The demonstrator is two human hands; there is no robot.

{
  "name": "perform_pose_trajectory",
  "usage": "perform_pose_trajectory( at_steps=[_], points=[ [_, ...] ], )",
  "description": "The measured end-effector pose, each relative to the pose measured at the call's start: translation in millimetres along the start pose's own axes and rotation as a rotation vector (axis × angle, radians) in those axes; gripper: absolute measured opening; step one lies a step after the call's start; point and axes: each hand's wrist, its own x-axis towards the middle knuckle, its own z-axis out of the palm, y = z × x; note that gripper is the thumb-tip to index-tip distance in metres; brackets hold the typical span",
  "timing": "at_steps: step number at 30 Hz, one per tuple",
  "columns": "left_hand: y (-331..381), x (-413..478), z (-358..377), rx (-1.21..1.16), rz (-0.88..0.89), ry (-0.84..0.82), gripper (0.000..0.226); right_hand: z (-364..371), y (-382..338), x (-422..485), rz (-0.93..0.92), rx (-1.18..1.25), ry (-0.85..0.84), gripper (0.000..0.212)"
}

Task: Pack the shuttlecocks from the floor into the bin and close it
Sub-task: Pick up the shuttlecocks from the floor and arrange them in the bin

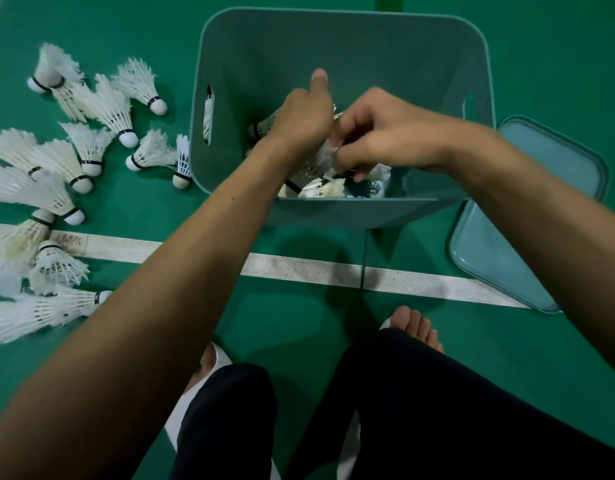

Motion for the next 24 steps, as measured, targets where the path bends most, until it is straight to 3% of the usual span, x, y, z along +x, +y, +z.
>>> perform_pose_trajectory(
  at_steps=[2, 6, 9, 13, 15, 19, 24],
  points=[
    [-1, -1, 1, 0.005, -0.041, -0.028, 0.076, 1, 4, 1, 0.01, 0.01, 0.045, 0.034],
    [2, -5, 2, -0.056, -0.016, -0.15, 0.083, 4, 9, 3, -0.033, -0.061, 0.192, 0.011],
    [2, -8, -8, 0.064, -0.008, -0.188, 0.087, -5, 15, -3, 0.099, -0.083, 0.187, 0.011],
    [-6, 3, -26, 0.475, 0.043, -0.101, 0.034, -19, 34, -7, 0.42, -0.191, 0.228, 0.015],
    [-6, 6, -31, 0.663, 0.008, -0.141, 0.017, -16, 39, -5, 0.526, -0.249, 0.242, 0.018],
    [-17, 10, -35, 0.867, -0.083, -0.278, 0.014, -4, 39, 12, 0.605, -0.192, 0.25, 0.018],
    [-40, 20, -37, 0.85, -0.09, -0.337, 0.01, 11, 31, 33, 0.709, 0.138, 0.184, 0.015]
  ],
)
